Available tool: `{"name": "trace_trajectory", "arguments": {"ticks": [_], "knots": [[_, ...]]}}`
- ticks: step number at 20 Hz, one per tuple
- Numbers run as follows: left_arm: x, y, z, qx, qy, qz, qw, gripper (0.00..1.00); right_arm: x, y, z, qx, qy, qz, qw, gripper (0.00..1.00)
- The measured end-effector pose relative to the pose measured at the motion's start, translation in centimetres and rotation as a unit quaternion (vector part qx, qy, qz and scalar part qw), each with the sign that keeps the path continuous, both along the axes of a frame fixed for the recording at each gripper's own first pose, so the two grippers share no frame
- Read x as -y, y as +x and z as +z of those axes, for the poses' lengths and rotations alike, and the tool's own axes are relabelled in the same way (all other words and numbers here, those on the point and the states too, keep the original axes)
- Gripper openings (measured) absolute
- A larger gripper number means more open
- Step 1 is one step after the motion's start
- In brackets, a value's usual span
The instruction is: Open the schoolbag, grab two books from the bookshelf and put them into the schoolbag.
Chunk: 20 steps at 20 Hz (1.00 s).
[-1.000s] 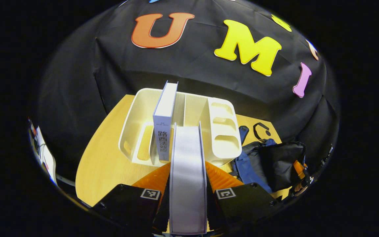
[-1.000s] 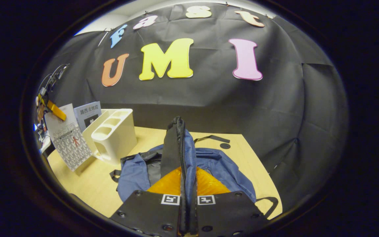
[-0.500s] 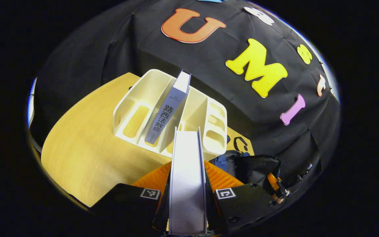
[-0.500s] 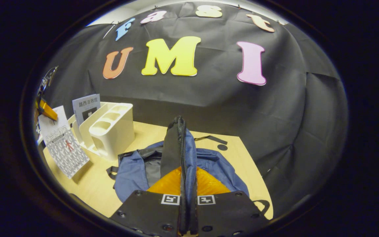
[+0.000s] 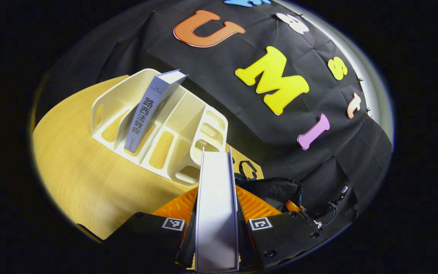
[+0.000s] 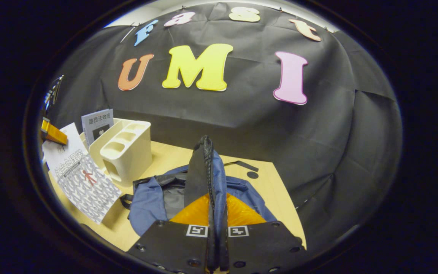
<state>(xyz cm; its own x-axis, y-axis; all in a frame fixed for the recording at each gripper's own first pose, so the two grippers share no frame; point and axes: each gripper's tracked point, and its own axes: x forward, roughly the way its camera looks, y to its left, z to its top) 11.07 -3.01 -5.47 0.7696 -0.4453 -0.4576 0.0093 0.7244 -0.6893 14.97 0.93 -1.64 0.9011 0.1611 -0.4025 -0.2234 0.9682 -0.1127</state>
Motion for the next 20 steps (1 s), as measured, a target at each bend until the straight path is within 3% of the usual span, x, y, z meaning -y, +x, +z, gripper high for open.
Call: {"name": "trace_trajectory", "arguments": {"ticks": [3,7,8,13,16,20], "knots": [[3.2,1.8,0.1,0.005,-0.021,-0.002,1.000,0.51,0.4,0.2,0.8,0.004,0.000,0.003,1.000,0.05],[7.0,5.2,-0.2,0.012,-0.038,0.006,0.999,0.47,1.2,0.8,1.6,0.003,0.010,-0.001,1.000,0.04],[8.1,6.1,-0.4,0.014,-0.045,0.009,0.999,0.52,1.5,0.9,1.9,0.006,0.010,-0.001,1.000,0.05],[14.3,9.8,-2.6,0.006,-0.083,0.012,0.996,0.47,2.1,1.2,4.0,0.025,0.013,-0.006,1.000,0.05],[18.7,10.3,-4.2,-0.019,-0.112,-0.011,0.993,0.47,2.1,1.4,4.9,0.029,0.015,-0.005,0.999,0.05],[22.2,10.5,-7.4,-0.017,-0.130,-0.005,0.991,0.47,1.3,0.8,5.3,0.038,0.014,0.004,0.999,0.05]]}}
